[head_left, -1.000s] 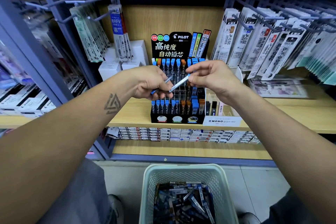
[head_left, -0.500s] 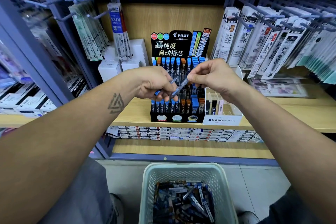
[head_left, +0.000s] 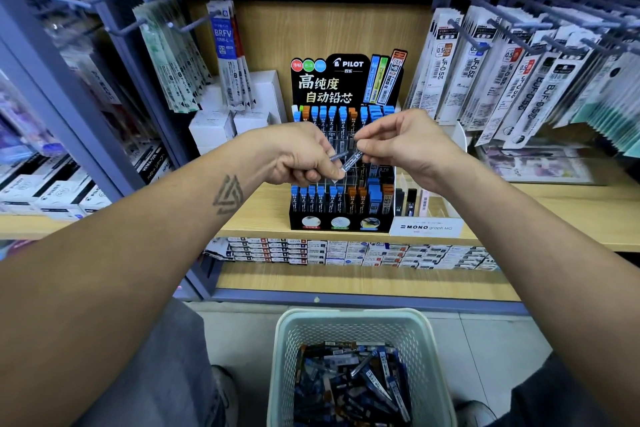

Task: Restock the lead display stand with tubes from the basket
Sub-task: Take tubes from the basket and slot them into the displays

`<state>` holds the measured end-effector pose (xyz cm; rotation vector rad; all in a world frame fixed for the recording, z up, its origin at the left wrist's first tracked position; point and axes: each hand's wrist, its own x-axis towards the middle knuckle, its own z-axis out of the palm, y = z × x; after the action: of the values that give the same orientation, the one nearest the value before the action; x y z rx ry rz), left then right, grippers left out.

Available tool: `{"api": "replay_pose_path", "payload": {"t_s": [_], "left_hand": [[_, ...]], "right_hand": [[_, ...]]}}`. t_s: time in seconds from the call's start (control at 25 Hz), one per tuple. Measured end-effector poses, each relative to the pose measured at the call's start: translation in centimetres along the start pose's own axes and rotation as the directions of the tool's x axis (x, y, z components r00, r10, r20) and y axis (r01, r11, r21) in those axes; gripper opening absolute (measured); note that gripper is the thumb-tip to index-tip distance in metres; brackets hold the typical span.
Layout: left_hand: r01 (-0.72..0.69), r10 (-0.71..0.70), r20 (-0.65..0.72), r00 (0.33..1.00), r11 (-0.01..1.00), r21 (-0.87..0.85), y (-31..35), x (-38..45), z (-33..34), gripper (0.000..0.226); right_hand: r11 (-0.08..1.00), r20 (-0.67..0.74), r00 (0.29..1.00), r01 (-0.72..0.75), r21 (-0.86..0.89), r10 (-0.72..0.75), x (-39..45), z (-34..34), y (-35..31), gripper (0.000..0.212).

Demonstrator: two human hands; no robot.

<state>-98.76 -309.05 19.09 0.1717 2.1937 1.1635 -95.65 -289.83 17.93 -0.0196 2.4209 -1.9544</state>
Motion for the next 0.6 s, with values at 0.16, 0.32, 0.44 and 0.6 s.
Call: {"api": "replay_pose_path", "payload": {"t_s": [0.16,0.32,0.44,0.6], "left_hand": [[0.038,-0.035,-0.057,0.998,0.998,0.051,0.3,0.1,-0.1,0.016],[0.023,-0.02,-0.139,0.99,1.0,0.02,0.8,-0.1,-0.1,0.021],[0.003,0.003,-0.152,0.988,0.999,0.043,1.0,-0.3,-0.1,0.022],[-0.038,0.058,-0.219,0.974,0.995,0.097,0.8,-0.7,-0.7,0.019]], "right_hand": [[0.977,0.0,0.995,0.095,-0.19,-0.097,0.2,-0.1,0.0,0.008],[0.805,0.054,0.985,0.164,-0.57,-0.163,0.6,0.5,-0.1,0.011],[0.737,0.097,0.983,0.18,-0.652,-0.154,0.5,1.1,0.0,0.014],[0.717,0.1,0.982,0.186,-0.671,-0.162,0.6,1.8,0.4,0.013]]}}
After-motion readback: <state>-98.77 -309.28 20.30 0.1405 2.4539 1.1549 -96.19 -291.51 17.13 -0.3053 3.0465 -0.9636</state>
